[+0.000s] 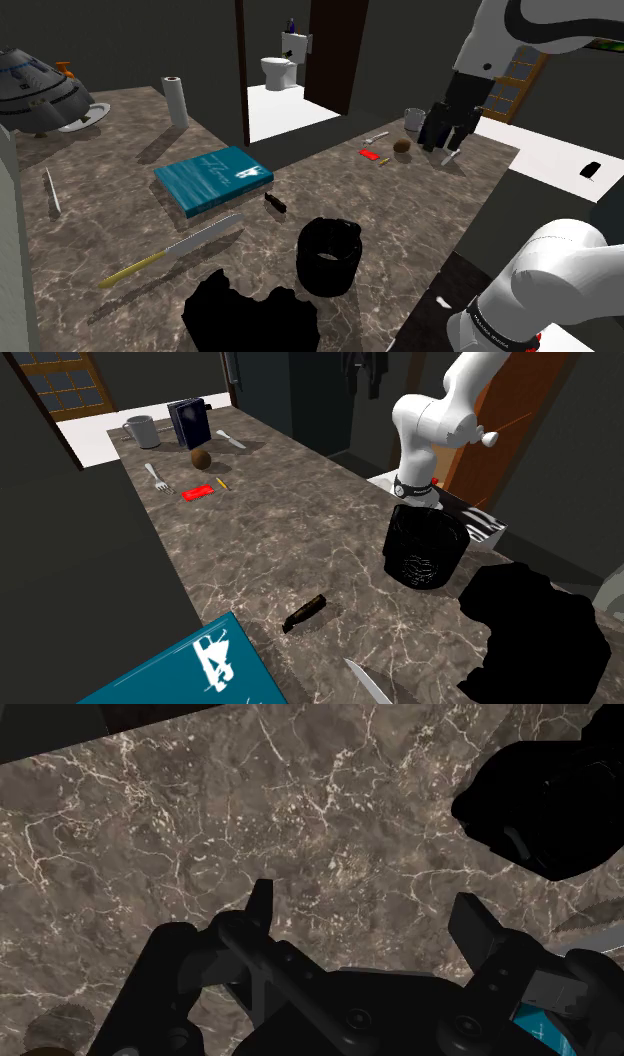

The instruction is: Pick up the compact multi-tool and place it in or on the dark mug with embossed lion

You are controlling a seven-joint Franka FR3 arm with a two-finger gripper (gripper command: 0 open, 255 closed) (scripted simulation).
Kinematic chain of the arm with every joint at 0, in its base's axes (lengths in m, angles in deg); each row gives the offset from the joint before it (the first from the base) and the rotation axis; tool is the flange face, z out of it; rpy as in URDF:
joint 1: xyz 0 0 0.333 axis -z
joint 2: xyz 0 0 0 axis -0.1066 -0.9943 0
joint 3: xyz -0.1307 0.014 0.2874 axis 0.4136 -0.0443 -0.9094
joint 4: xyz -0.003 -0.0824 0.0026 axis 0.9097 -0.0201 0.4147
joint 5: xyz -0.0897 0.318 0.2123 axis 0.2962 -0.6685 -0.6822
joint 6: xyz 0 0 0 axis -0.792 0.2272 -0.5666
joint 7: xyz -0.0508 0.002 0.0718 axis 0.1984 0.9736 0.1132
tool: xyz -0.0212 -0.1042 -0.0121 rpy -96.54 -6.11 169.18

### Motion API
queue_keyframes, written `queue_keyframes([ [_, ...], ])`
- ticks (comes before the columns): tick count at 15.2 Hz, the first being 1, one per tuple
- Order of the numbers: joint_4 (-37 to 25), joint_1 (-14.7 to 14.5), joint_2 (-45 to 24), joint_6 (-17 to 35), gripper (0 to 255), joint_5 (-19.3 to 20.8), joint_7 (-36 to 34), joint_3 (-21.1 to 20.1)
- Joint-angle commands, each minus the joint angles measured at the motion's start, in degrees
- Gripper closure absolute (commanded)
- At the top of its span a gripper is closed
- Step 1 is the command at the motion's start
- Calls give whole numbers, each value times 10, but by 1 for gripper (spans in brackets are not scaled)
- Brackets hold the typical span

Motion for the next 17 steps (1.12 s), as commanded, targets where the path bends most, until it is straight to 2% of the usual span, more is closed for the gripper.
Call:
queue_keyframes([
  [1,0,0,0,0,0,0,0,0],
  [9,15,-29,-108,144,0,-25,-29,-63],
  [17,-20,-49,-250,272,0,-25,-64,-122],
])
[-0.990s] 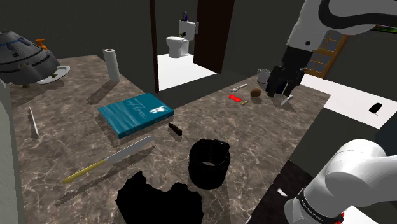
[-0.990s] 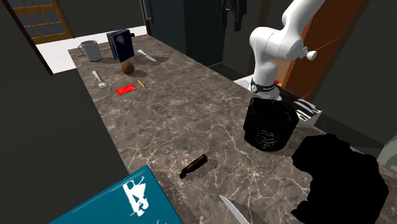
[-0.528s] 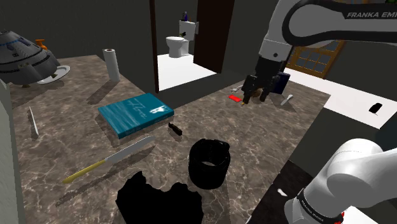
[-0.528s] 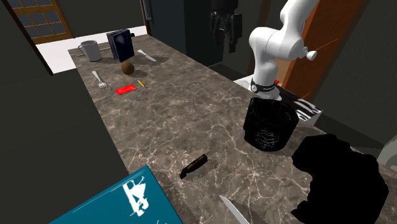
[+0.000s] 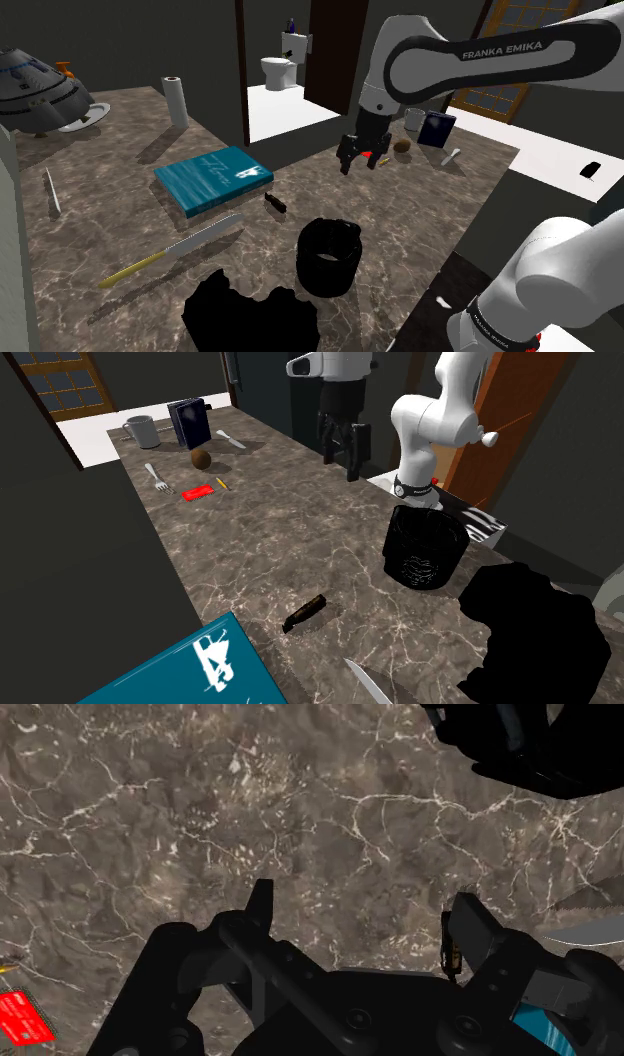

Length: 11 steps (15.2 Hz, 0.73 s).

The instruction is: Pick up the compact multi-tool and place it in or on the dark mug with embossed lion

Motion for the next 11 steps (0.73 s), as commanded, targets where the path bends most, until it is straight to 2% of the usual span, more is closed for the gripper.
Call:
queue_keyframes([
  [1,-16,-3,-42,31,0,5,-10,-14],
  [6,-66,-11,-143,93,0,29,-42,-46],
  [11,-133,-22,-249,137,0,73,-82,-71],
])
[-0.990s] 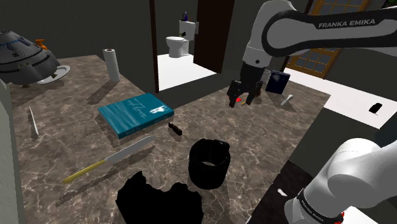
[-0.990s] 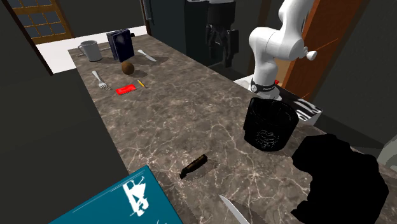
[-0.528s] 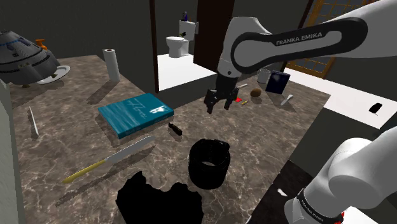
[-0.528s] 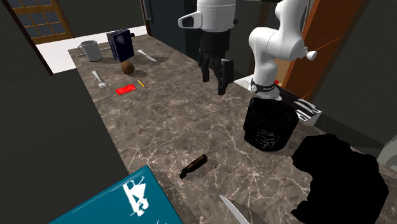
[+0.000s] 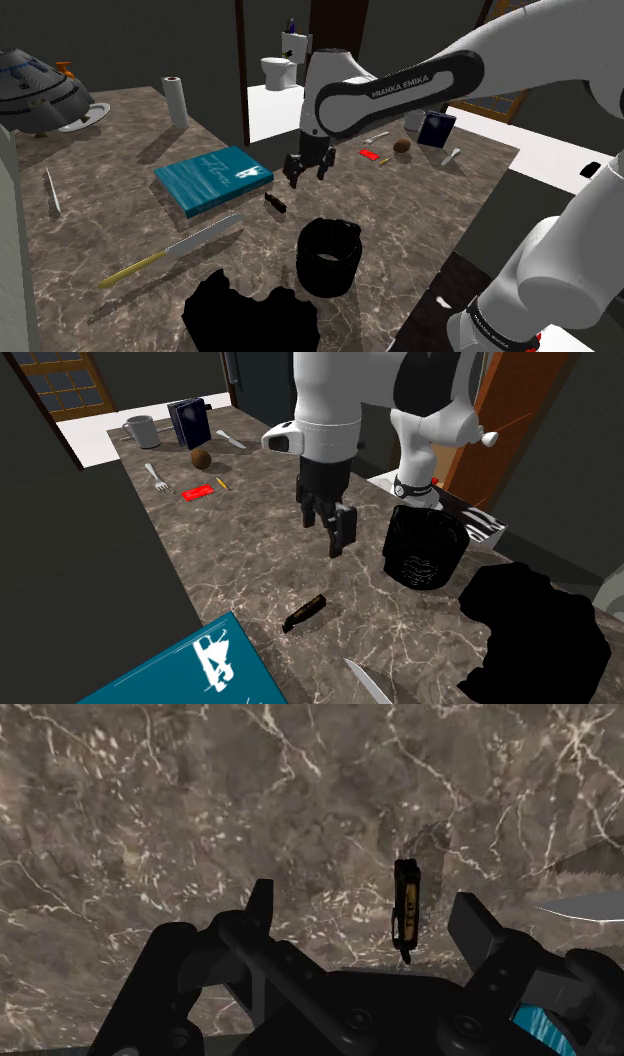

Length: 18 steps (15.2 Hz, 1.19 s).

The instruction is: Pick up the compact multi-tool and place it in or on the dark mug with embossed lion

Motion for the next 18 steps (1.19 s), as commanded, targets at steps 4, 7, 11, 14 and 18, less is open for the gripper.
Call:
queue_keyframes([
  [4,-80,-17,-109,31,0,55,-41,-13],
  [7,-131,-33,-167,37,0,85,-62,-13],
  [11,-122,-35,-184,63,0,92,-67,-10],
  [14,-117,-37,-198,81,0,97,-71,-8],
  [18,-116,-37,-201,85,0,98,-71,-8],
])
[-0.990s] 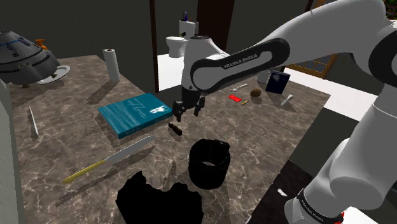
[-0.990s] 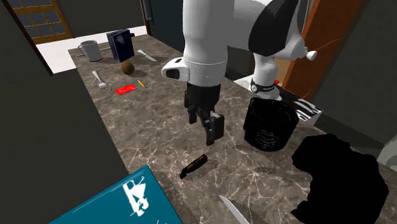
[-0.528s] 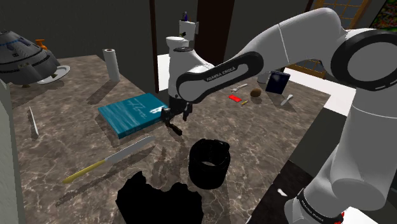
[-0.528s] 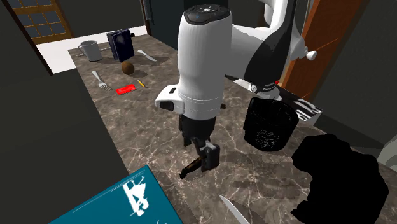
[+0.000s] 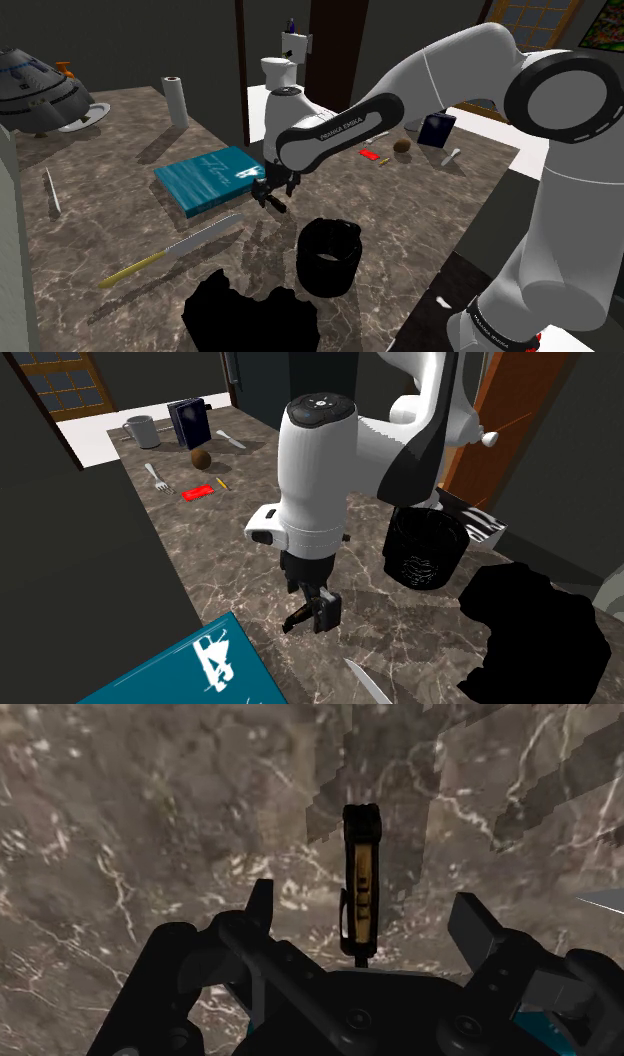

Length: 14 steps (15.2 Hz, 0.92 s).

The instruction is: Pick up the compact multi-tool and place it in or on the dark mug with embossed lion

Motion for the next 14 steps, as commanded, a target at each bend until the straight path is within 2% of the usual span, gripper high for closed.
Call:
queue_keyframes([
  [1,0,0,0,1,0,0,0,0],
  [4,0,0,0,1,0,0,0,0],
  [5,0,0,0,1,255,0,0,0],
  [14,0,0,0,1,255,0,0,0],
])
